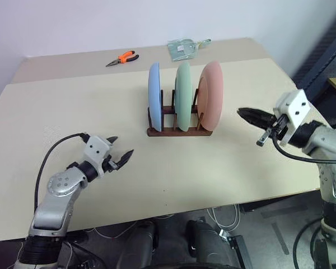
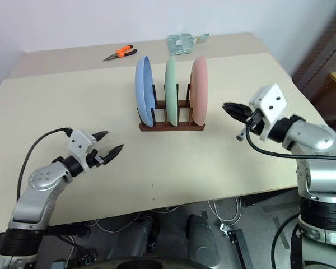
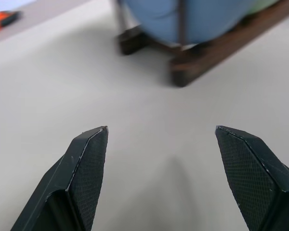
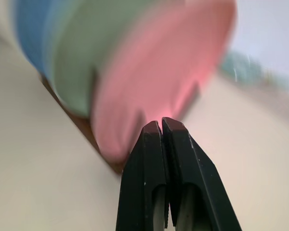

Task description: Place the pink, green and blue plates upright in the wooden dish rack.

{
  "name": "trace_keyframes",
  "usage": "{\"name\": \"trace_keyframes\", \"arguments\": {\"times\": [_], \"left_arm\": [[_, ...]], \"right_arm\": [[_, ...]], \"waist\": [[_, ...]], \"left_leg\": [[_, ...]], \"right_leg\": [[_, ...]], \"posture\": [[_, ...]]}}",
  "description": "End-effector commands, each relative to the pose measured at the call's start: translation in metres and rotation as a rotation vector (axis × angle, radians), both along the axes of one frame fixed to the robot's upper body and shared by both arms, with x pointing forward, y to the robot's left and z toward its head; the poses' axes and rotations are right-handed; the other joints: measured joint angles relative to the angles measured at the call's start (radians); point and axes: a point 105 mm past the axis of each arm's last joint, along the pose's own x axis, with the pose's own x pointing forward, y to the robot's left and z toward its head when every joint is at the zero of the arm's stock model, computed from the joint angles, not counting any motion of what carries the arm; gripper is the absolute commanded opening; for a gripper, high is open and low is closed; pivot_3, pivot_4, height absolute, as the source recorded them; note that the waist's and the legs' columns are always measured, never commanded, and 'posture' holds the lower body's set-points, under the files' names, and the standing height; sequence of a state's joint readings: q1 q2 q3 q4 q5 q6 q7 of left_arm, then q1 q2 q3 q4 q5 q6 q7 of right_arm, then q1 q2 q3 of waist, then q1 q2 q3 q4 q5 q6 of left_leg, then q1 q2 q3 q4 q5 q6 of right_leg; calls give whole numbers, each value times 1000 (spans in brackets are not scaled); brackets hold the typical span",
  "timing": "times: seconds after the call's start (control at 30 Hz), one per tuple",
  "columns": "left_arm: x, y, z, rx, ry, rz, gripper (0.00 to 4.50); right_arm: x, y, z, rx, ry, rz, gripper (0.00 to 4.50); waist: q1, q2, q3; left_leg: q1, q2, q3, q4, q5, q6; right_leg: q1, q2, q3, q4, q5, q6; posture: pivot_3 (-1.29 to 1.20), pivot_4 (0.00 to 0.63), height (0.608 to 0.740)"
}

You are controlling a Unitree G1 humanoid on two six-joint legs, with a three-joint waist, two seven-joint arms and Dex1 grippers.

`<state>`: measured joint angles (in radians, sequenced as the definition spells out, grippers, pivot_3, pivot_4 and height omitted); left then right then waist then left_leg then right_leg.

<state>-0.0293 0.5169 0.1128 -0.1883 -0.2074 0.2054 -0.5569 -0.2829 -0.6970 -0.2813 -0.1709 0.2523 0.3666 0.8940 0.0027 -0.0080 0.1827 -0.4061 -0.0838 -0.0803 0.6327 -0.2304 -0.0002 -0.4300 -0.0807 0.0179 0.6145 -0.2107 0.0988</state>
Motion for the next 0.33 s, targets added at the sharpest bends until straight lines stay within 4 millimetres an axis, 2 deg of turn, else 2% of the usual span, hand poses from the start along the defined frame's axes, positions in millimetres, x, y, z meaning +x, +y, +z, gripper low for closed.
{"name": "trace_keyframes", "arguments": {"times": [0.03,0.23,0.33], "left_arm": [[-4,21,2,1,-32,71,3655],[-16,28,-14,-13,9,117,3655],[-22,27,-18,-18,16,131,3655]], "right_arm": [[8,-6,-13,-34,-43,-47,60],[19,-3,-39,-27,-18,-45,60],[26,-1,-40,-12,-22,-45,60]], "waist": [[-2,0,0],[3,0,0],[5,0,0]], "left_leg": [[0,0,0,0,0,0],[0,0,0,0,0,0],[0,0,0,0,0,0]], "right_leg": [[0,0,0,0,0,0],[0,0,0,0,0,1],[0,0,0,0,0,0]], "posture": [[0,150,740],[0,150,740],[0,150,740]]}}
